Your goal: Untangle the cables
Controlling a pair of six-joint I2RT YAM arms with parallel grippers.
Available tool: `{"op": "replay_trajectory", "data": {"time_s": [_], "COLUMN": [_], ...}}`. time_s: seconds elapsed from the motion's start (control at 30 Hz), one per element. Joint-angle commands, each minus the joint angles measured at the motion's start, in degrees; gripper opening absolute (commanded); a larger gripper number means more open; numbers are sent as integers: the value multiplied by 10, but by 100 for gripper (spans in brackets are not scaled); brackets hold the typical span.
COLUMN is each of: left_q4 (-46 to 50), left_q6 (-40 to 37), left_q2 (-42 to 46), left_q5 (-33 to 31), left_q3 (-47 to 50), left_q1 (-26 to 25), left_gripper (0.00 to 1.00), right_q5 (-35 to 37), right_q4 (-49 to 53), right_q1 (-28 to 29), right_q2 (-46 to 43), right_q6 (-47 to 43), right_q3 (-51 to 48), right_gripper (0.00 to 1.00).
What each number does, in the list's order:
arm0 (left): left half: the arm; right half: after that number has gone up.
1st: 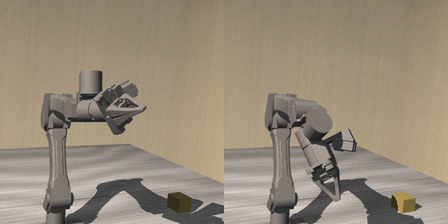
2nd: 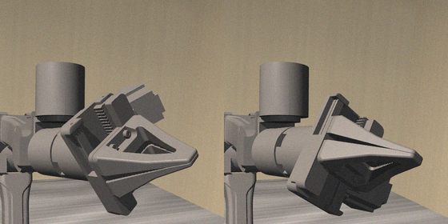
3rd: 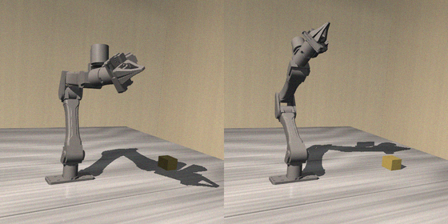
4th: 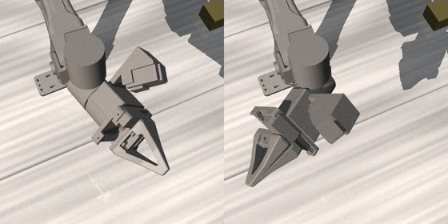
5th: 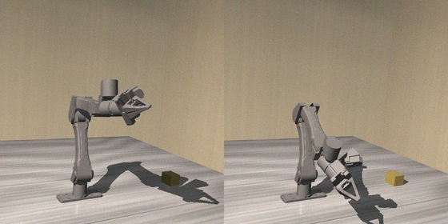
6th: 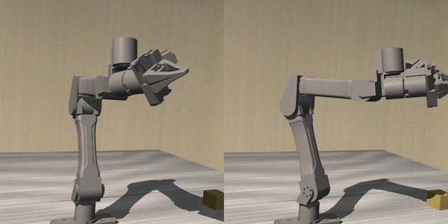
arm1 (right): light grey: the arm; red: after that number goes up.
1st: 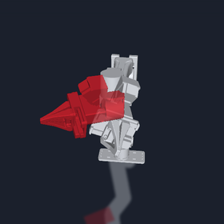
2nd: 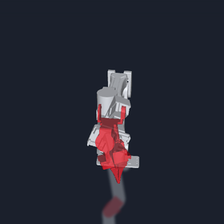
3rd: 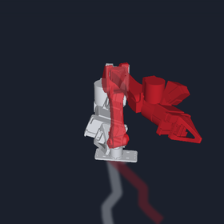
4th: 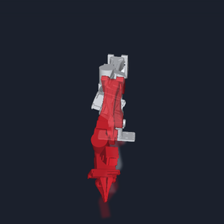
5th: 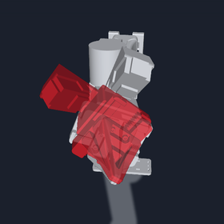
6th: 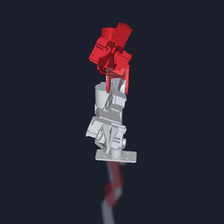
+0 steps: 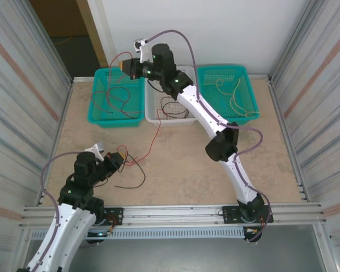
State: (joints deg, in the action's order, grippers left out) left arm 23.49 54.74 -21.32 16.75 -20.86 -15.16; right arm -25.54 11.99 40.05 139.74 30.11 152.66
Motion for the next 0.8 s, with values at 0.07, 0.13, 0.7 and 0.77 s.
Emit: {"op": "replay_trajectory", "data": {"time_s": [0.07,0.13,0.7,0.77], "left_q4": [-25,-30,-190,-217], "left_q6": [12,14,-59,-67], "left_q2": [-10,-11,-155,-169], "left_q5": [5,3,51,70], "left_q3": [9,9,-125,-141], "left_q1": [-13,-16,-18,-18], "left_gripper": [0,0,0,0], "right_q5": [-18,-14,62,79], "right_q4": [3,21,89,83], "right_q1": [-6,-8,37,46], "right_q2": [57,73,-284,-355], "right_q6": [39,36,-115,-122], "right_q3": [-3,-3,-398,-485], "right_gripper": [6,18,72,71]}}
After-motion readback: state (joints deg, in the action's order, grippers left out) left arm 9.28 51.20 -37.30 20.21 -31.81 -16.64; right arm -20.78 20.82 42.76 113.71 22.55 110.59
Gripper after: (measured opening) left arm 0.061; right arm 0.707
